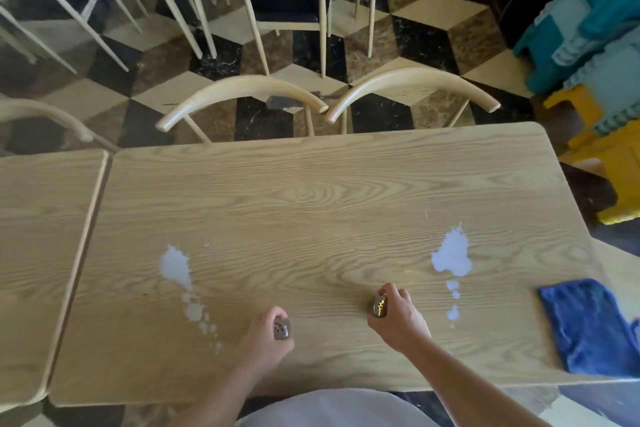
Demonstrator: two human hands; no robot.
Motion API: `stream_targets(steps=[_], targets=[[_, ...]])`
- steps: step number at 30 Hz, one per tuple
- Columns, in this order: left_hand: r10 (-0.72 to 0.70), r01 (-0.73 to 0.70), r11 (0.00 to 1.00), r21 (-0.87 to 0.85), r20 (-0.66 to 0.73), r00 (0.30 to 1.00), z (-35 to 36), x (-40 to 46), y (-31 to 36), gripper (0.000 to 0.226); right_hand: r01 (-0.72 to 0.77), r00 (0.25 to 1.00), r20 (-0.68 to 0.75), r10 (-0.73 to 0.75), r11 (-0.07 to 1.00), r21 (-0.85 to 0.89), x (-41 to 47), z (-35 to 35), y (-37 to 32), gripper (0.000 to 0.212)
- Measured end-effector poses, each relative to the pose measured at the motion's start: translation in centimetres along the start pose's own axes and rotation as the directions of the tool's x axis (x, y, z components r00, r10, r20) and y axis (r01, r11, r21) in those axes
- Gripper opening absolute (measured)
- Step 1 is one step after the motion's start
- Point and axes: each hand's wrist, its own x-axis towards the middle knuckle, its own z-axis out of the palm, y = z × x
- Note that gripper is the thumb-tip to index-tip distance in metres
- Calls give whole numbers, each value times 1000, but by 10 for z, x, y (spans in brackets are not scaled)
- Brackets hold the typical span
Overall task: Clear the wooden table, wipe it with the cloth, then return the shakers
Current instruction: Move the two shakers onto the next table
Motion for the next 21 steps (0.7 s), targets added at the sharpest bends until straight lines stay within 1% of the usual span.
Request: stream_targets(steps=[2, 5, 8, 11, 13, 15, 18, 20, 21], targets=[[-25, 23, 998, -61, -28, 999, 12, -11, -5, 32, 12, 1000, 18, -12, 1000, -12, -4, -3, 10, 42], [-70, 67, 994, -85, -37, 997, 27, -27, -16, 35, 40, 999, 17, -40, 999, -30, -15, -2, 29, 42], [-105, 102, 989, -108, -17, 994, 42, -45, -33, 39, 78, 997, 4, -78, 993, -89, -25, 1, 44, 39], [-165, 151, 974, -170, -68, 984, 55, -66, -55, 40, 153, 988, 25, -151, 974, -170, -30, 5, 54, 37], [-241, 216, 946, -242, -79, 967, 58, -79, -76, 44, 203, 979, 45, -198, 951, -234, -30, 7, 56, 38], [-321, 286, 914, -287, -83, 943, 59, -88, -98, 45, 203, 979, 44, -198, 947, -248, -26, 7, 55, 39], [-438, 345, 846, -406, -161, 884, 58, -102, -136, 43, 177, 984, 17, -177, 965, -195, -22, 7, 46, 37], [-494, 355, 780, -515, -159, 855, 62, -109, -165, 42, 143, 989, -7, -146, 978, -153, -21, 10, 37, 36], [-507, 355, 761, -542, -157, 848, 65, -112, -176, 41, 128, 991, -20, -132, 982, -139, -22, 12, 32, 35]])
